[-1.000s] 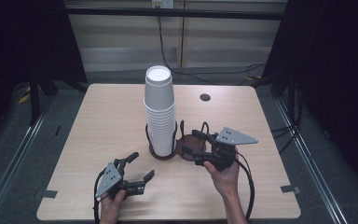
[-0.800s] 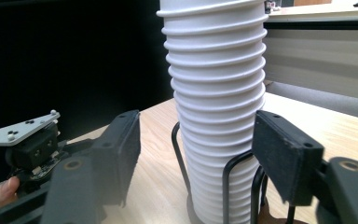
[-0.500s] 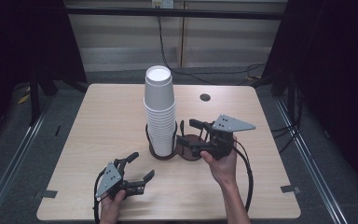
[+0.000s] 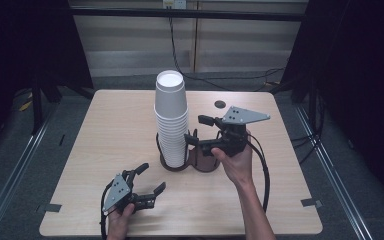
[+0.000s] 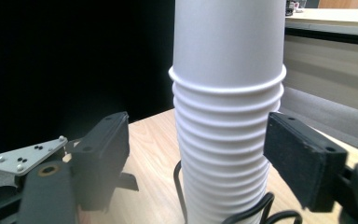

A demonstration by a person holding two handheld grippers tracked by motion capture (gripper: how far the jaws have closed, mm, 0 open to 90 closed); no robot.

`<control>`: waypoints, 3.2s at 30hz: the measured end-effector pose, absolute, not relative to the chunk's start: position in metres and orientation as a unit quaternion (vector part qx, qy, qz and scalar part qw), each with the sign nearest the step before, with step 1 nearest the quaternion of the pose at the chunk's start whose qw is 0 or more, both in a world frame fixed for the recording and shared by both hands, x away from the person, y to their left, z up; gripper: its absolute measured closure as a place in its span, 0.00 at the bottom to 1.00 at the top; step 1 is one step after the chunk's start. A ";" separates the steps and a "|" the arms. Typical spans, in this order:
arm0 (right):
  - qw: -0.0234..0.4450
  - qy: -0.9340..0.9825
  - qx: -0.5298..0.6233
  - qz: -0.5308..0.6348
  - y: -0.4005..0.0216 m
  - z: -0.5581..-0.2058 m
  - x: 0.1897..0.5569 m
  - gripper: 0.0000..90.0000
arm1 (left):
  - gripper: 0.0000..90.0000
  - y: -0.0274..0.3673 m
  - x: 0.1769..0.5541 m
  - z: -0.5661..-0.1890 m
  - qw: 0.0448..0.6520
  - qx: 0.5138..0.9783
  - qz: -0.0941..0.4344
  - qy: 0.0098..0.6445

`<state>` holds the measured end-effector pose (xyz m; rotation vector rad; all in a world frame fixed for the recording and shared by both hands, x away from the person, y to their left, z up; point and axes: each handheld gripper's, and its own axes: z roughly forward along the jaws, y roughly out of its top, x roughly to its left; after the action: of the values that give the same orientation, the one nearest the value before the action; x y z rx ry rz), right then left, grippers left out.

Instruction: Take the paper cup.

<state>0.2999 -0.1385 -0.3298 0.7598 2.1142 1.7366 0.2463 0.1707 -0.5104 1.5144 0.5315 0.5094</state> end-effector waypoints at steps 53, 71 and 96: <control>0.149 0.794 0.251 0.534 -0.080 -0.251 0.378 0.18 | 0.17 0.171 0.246 -0.510 0.665 0.673 0.224 0.234; 0.153 0.798 0.243 0.530 -0.076 -0.248 0.380 0.23 | 0.17 0.171 0.247 -0.510 0.665 0.673 0.224 0.234; 0.154 0.749 0.237 0.599 -0.090 -0.233 0.374 0.24 | 0.17 0.171 0.246 -0.510 0.665 0.673 0.224 0.234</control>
<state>0.3739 -0.0900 -0.2334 0.6804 2.1473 1.7155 0.2465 0.1710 -0.5102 1.5192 0.5274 0.5066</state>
